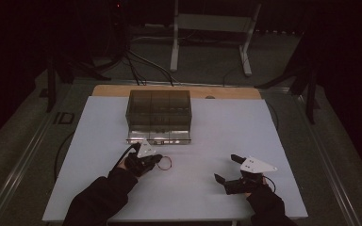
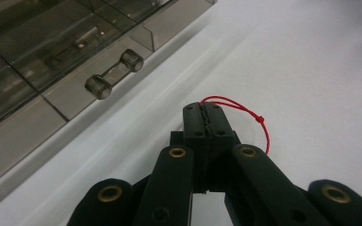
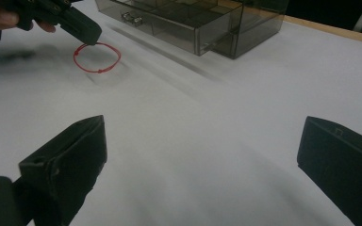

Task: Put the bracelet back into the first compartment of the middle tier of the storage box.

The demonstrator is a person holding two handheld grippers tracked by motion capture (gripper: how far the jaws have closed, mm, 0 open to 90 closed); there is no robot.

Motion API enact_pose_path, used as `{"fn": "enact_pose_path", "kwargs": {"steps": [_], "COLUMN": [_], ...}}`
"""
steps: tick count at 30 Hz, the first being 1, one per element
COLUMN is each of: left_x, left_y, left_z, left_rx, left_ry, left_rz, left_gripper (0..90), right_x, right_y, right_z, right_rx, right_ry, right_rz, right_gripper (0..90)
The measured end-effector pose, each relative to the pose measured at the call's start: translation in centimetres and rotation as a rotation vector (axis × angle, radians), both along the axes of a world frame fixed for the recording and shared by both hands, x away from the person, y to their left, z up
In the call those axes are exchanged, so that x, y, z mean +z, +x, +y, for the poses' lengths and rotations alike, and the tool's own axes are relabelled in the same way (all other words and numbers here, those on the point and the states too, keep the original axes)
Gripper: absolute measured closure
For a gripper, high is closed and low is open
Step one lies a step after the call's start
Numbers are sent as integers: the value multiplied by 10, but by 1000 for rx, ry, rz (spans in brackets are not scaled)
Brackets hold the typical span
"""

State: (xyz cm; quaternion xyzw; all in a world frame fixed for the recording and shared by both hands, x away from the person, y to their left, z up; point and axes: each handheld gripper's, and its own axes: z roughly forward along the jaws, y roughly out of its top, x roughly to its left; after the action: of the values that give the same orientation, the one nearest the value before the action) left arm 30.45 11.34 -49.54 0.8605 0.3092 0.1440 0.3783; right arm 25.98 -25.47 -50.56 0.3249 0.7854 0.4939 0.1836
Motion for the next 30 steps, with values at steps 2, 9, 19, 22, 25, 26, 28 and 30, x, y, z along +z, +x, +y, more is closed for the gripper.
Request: {"fn": "enact_pose_path", "kwargs": {"steps": [2, 9, 19, 22, 25, 26, 28, 30], "left_x": [2, 10, 18, 20, 22, 22, 23, 25], "left_y": [-1, -3, -5, -6, -6, -6, -6, -7], "left_z": [0, 3, 6, 7, 9, 9, 10, 11], "left_rx": [-8, -12, -26, -34, -36, -38, -38, -38], "left_ry": [4, -6, 6, 7, 9, 12, 11, 9], "left_rz": [2, -8, -18, -14, -10, -12, -11, -13], "left_gripper": [900, 900, 900, 900, 900, 900, 900, 900], "right_x": [0, 0, 0, -1, -1, -1, -1, 0], "right_y": [0, 0, 0, 1, 0, 1, 1, 0], "right_z": [0, 0, 1, 1, 1, 1, 1, 1], "right_rx": [1, 0, 0, -1, 1, 1, 0, 0], "right_ry": [0, -1, -3, -3, -3, -4, -3, -3], "right_rz": [-1, 0, -1, 1, -1, 0, 0, -1], "right_gripper": [24, 24, 24, 24, 24, 24, 24, 24]}}
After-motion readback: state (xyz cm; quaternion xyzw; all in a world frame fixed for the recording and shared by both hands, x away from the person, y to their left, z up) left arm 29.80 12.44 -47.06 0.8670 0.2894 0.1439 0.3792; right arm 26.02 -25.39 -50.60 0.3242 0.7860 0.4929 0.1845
